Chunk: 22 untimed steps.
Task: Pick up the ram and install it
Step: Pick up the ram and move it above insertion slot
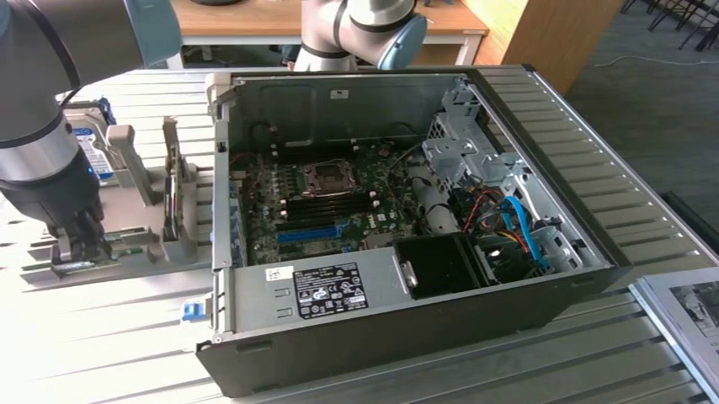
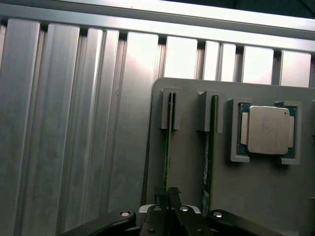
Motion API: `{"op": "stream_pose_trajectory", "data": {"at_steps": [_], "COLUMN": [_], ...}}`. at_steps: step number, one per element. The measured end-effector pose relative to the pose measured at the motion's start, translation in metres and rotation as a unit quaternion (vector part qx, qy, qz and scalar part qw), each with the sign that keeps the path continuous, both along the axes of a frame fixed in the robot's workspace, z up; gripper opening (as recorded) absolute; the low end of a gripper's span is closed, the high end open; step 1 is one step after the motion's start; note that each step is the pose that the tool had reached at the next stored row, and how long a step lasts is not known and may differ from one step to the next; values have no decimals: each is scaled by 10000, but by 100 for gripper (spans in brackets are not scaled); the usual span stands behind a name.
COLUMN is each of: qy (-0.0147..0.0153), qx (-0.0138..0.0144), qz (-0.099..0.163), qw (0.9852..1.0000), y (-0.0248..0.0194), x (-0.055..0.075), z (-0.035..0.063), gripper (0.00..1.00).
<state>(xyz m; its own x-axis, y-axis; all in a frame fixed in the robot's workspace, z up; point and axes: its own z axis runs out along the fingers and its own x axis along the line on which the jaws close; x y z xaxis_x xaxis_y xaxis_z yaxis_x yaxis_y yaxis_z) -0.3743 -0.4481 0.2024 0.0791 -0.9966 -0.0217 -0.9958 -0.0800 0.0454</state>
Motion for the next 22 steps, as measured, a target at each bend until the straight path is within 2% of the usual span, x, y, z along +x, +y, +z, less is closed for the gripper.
{"op": "stream_pose_trajectory", "data": {"at_steps": [22], "qy": [0], "qx": [0], "qz": [-69], "qw": [10000], "y": [0], "x": [0], "z": [171], "gripper": [12]}}
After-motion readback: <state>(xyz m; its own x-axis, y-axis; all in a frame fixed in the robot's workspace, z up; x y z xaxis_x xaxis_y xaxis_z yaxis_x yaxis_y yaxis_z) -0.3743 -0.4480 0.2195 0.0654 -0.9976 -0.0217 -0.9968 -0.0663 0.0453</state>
